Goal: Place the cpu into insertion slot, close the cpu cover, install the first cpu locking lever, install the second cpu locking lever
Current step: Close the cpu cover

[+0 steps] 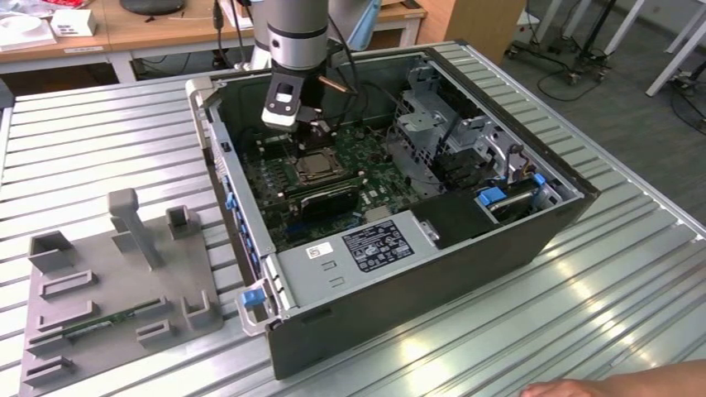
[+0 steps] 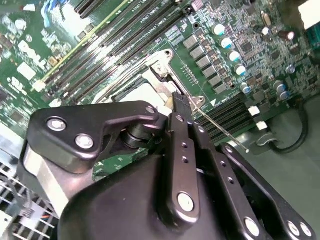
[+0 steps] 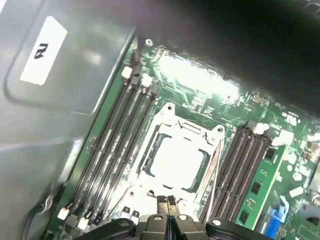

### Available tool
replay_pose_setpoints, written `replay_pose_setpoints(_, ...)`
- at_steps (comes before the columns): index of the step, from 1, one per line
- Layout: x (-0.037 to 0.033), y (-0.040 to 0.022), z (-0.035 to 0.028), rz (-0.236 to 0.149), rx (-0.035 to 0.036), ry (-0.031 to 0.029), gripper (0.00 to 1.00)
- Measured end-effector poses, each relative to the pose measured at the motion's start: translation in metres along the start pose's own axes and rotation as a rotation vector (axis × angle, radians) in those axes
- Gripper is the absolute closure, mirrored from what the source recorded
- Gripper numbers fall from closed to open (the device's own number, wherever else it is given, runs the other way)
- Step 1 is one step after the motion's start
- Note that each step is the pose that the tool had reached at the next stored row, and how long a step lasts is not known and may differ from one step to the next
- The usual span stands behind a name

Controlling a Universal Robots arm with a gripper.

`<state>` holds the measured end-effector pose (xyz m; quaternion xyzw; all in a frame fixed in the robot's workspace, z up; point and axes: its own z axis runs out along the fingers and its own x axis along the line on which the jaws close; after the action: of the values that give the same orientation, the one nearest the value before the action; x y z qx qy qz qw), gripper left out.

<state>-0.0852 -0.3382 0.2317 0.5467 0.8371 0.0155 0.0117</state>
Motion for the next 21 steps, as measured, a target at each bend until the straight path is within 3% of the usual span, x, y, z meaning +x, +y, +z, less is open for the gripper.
replay_pose_setpoints(21, 0.0000, 0.0000, 0.0012, -0.381, -0.0010, 0.0148, 0.90)
